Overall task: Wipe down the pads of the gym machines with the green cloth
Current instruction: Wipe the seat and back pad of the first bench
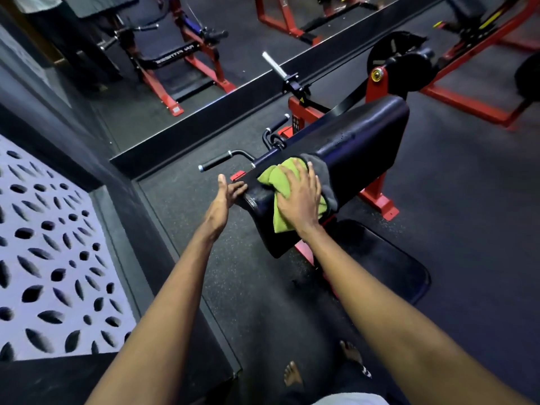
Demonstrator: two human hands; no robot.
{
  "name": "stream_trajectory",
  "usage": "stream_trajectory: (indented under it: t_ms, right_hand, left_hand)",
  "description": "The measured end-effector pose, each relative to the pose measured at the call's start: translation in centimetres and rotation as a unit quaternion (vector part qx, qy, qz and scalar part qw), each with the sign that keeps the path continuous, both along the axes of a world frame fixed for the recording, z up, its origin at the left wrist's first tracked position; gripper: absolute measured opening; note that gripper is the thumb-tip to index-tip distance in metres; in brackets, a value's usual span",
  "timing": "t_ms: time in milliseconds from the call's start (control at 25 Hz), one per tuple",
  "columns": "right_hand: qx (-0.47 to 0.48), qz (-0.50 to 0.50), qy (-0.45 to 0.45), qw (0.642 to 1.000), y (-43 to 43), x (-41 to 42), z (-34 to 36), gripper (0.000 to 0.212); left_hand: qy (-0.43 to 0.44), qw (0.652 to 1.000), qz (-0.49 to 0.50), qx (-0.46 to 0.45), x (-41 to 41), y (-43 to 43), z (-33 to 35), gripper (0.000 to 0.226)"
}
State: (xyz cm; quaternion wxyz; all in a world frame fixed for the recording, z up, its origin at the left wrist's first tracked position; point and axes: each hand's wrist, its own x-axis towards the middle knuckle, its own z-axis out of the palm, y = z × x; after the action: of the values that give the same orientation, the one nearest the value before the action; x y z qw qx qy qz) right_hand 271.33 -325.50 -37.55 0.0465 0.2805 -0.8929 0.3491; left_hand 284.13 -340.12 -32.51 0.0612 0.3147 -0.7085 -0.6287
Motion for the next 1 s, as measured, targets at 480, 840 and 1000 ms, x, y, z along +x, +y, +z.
stream_trajectory:
  t_ms: [480, 840, 1000]
  right_hand:
    - [-0.105, -0.088, -0.05, 0.989, -1.8, 4.3, -1.4, 0.072]
    - [-0.211, -0.074, -0.118, 0.967, -0.3, 10.5, -6.5, 0.074]
    - [-0.106, -0.004, -0.063, 0.992, 1.4, 7.3, -5.0, 0.089]
  left_hand:
    - [-0.071, 0.985, -0.068, -0.14, 0.3, -0.5, 0.2, 0.08]
    - [-0.11, 0.961, -0.088, -0.239, 0.2, 0.1, 0.2, 0.062]
    - [-0.081, 0.978, -0.079, -0.176, 0.4, -0.4, -0.3, 0.066]
